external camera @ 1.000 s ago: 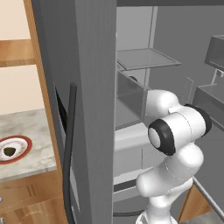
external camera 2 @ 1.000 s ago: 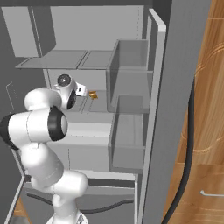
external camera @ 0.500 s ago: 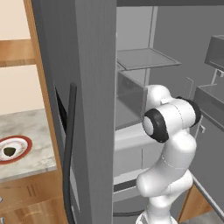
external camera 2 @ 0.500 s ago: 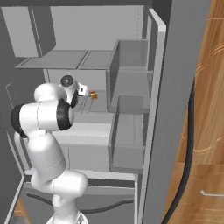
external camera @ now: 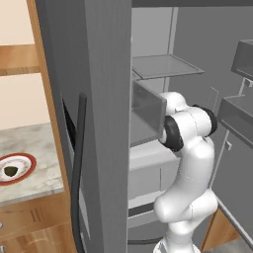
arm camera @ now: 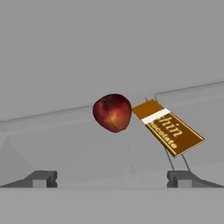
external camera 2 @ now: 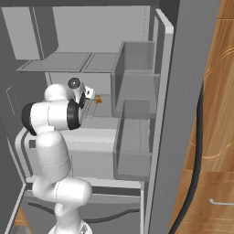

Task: Pick the kiwi and apple from the fridge and place them on the plate next to the blender to make a fruit smoothie.

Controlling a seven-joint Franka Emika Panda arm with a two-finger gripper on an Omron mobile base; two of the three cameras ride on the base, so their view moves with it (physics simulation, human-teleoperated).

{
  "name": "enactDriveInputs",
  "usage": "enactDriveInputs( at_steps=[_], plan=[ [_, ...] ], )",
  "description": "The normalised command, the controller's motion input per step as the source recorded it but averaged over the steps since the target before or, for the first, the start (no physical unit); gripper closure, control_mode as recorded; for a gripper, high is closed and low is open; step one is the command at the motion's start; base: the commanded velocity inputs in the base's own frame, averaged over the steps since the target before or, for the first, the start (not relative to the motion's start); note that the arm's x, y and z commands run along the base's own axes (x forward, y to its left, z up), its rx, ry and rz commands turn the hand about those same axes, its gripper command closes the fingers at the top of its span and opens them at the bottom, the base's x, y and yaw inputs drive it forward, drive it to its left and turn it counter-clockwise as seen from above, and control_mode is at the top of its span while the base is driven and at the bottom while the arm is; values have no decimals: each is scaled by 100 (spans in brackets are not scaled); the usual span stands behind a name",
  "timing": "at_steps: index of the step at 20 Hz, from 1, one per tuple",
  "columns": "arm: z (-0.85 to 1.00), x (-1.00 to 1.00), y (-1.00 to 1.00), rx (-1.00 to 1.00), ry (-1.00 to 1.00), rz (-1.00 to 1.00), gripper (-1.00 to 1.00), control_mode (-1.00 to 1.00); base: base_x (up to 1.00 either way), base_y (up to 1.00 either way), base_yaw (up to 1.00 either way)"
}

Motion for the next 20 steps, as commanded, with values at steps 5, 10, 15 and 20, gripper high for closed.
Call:
enactDriveInputs(
  at_steps=[5,10,15,20],
  plan=[
    [-9,26,0,0,7,0,-100,-100,0,0,0],
    [-22,17,6,0,6,0,-100,-100,0,0,0],
    [-6,24,3,0,2,0,-100,-100,0,0,0],
    [-2,27,5,0,0,0,-100,-100,0,0,0]
  ],
)
